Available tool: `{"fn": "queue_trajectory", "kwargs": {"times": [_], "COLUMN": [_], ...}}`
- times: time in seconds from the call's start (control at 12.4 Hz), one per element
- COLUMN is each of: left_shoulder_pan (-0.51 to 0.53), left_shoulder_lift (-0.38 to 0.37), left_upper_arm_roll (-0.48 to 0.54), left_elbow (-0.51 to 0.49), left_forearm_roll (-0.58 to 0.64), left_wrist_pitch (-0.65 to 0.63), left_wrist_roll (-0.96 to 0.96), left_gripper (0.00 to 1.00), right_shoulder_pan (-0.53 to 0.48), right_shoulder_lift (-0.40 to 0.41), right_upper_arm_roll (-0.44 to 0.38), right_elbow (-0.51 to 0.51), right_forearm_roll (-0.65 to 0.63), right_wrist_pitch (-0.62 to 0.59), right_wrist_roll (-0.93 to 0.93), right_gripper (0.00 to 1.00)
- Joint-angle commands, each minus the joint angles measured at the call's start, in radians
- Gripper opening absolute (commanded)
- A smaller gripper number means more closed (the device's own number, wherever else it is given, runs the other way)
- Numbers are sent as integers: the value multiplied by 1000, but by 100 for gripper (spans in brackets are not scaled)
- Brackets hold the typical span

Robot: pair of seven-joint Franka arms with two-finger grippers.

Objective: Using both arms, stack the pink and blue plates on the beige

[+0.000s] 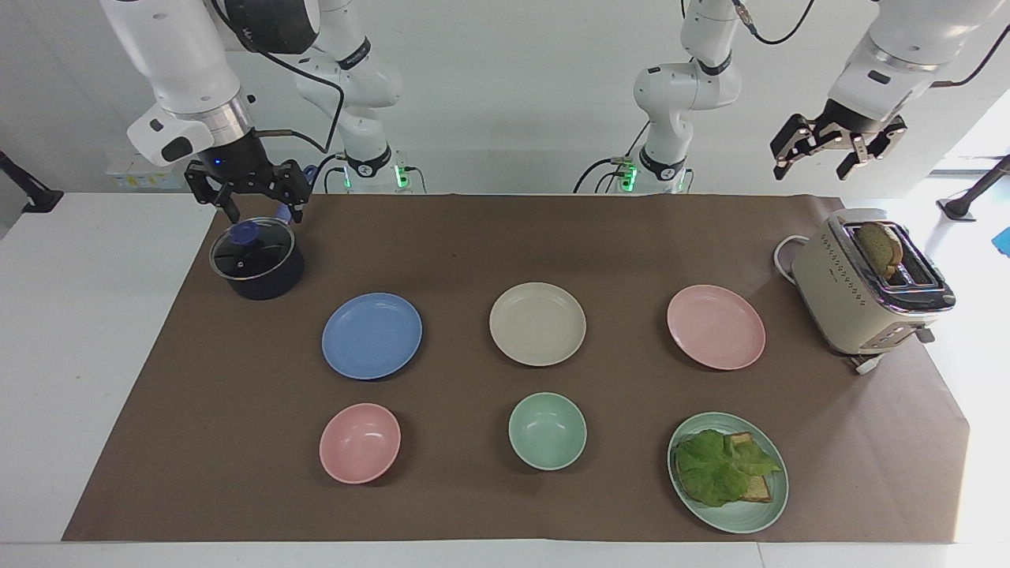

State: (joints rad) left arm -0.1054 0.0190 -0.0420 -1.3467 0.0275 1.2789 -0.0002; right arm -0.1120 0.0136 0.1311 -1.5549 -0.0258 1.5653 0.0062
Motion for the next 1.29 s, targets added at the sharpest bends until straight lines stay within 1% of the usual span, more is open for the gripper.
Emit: {"fn": "queue_trajectory", "kwargs": {"times": [0.0, 0.24, 0.32, 1.21], "left_shoulder_pan": [-12, 77, 79, 82], "left_shoulder_lift": [-79, -77, -76, -73], "left_upper_arm_roll": [-2, 22, 39, 37], "left_elbow": [-98, -95, -94, -92], "left_forearm_roll": [-14, -14, -14, -14], "left_wrist_pitch": [5, 7, 8, 16], "left_wrist_roll": [0, 0, 3, 0], "left_gripper": [100, 100, 100, 100], "right_shoulder_pan": [-9, -9, -9, -9], "right_shoulder_lift": [-12, -12, -14, -18], "right_upper_arm_roll": [5, 4, 4, 4], "right_elbow": [-2, -2, -2, -7], "right_forearm_roll": [15, 14, 15, 14], "right_wrist_pitch": [-4, -4, -4, -4], "right_wrist_roll": [-23, -28, -29, -28], "right_gripper": [100, 100, 100, 100]}}
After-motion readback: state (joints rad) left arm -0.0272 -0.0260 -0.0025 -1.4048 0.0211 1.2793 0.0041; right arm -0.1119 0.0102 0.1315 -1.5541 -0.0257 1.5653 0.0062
